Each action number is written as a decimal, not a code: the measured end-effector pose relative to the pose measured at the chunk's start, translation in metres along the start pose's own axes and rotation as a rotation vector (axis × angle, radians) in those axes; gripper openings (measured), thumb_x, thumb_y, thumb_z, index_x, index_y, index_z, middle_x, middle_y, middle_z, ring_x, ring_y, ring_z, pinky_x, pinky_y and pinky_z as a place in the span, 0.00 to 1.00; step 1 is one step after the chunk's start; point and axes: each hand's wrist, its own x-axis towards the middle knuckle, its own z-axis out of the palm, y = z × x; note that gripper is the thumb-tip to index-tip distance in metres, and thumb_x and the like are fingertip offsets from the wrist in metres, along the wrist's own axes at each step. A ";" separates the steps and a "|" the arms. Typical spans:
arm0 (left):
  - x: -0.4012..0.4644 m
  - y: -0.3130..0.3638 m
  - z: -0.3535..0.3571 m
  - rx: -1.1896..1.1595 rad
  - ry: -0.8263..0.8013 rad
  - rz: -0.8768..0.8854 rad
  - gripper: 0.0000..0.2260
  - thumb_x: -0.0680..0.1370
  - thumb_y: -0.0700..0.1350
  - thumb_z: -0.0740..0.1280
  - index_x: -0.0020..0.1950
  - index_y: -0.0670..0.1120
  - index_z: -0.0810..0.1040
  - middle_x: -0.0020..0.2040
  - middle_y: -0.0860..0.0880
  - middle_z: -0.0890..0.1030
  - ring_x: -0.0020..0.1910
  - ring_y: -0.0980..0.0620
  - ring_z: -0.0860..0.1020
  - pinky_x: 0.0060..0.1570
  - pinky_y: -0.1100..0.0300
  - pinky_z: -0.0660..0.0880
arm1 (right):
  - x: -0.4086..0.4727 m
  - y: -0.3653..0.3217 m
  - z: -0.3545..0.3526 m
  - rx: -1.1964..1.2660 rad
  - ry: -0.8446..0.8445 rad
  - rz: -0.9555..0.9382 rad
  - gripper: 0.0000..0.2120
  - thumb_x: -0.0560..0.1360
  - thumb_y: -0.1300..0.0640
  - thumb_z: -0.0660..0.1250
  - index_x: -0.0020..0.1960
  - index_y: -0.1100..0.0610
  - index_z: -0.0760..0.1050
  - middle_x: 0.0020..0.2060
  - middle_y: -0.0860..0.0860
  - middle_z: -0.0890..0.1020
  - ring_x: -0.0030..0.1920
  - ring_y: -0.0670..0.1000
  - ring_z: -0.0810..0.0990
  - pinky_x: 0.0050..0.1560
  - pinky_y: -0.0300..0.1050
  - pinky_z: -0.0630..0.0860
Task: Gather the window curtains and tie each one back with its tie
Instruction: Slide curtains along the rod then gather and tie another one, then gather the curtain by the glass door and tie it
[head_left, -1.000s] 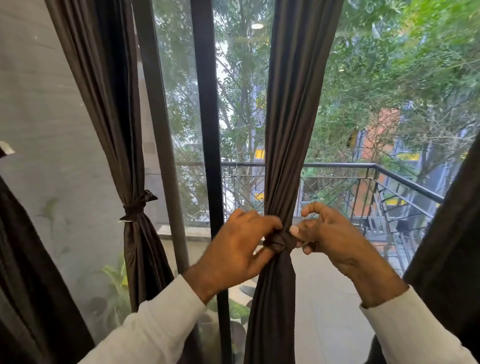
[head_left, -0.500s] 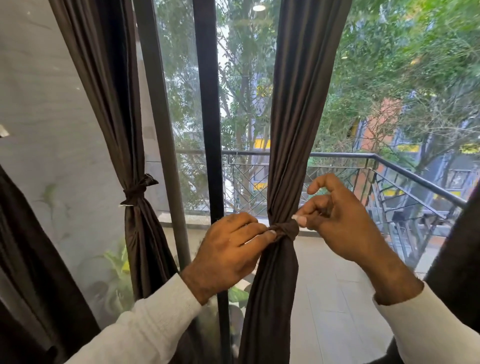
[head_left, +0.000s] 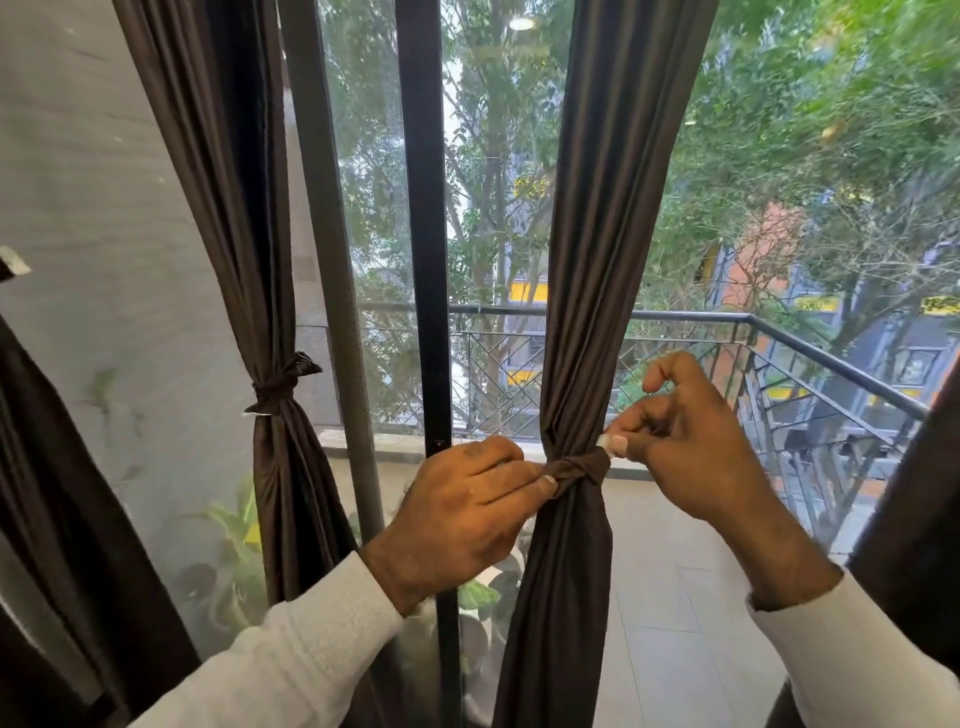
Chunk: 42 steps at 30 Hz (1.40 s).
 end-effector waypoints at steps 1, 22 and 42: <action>-0.001 0.000 -0.001 -0.004 -0.006 0.001 0.04 0.79 0.36 0.77 0.53 0.40 0.89 0.50 0.47 0.88 0.46 0.46 0.84 0.48 0.53 0.80 | 0.003 0.004 -0.004 -0.004 0.037 0.005 0.29 0.73 0.73 0.75 0.51 0.45 0.64 0.37 0.52 0.88 0.40 0.58 0.86 0.54 0.66 0.83; 0.005 -0.027 -0.007 -0.385 0.010 -0.312 0.05 0.81 0.47 0.77 0.50 0.47 0.85 0.46 0.57 0.81 0.45 0.53 0.78 0.44 0.55 0.75 | 0.029 0.027 -0.005 -0.177 -0.042 -0.110 0.18 0.78 0.63 0.74 0.55 0.44 0.72 0.41 0.44 0.85 0.41 0.44 0.83 0.43 0.39 0.77; 0.296 -0.036 0.027 -0.472 0.227 0.085 0.12 0.83 0.53 0.71 0.41 0.50 0.82 0.34 0.54 0.79 0.35 0.51 0.79 0.38 0.49 0.78 | 0.032 -0.070 -0.232 -0.671 0.591 -0.111 0.10 0.75 0.51 0.79 0.48 0.51 0.79 0.36 0.44 0.82 0.38 0.47 0.80 0.43 0.44 0.75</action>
